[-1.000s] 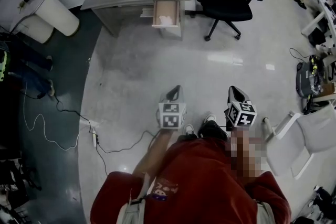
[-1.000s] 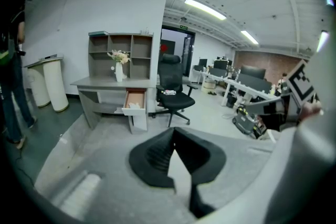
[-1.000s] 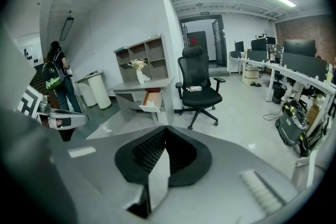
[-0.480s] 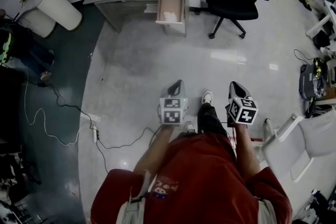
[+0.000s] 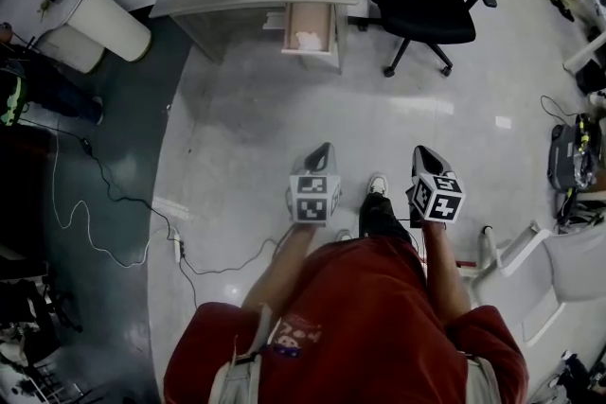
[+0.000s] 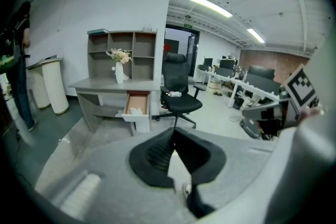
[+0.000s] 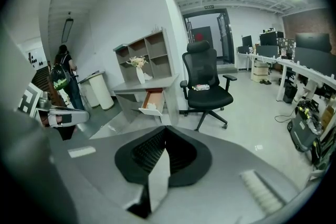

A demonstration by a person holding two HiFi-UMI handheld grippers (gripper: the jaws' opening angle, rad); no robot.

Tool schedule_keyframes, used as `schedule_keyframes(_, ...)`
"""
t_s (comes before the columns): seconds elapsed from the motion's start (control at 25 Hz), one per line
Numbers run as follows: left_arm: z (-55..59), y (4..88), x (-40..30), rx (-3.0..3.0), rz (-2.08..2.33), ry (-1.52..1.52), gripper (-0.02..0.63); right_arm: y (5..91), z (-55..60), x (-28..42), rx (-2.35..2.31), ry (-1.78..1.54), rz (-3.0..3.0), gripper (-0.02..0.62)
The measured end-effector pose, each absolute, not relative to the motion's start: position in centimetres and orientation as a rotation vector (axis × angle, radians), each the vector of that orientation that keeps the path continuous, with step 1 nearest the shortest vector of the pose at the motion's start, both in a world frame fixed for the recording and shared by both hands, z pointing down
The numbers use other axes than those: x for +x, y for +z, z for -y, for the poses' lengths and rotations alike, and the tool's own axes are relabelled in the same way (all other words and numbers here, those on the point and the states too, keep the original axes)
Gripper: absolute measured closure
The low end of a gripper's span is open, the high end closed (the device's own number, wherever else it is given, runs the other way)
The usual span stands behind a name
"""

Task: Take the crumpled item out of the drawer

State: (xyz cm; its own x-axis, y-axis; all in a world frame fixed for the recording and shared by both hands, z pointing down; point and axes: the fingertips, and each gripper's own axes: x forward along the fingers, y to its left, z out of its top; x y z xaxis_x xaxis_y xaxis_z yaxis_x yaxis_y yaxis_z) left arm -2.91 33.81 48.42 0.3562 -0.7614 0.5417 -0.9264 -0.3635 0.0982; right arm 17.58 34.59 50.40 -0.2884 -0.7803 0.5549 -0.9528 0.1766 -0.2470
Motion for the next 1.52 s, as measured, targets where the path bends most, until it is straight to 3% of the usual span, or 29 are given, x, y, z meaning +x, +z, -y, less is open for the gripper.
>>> schedule_keyframes(1.04, -9.6, 48.8, 7.8, 2.131, 1.510, 0.662, 0.607, 51.5, -9.0, 28.2, 1.540, 0.890, 2.191, 0.594)
schedule_keyframes(1.52, -4.6, 48.6, 6.1, 2.080, 1.581, 0.636, 0.607, 51.2, -2.9, 27.1, 1.471, 0.861, 2.226, 0.594)
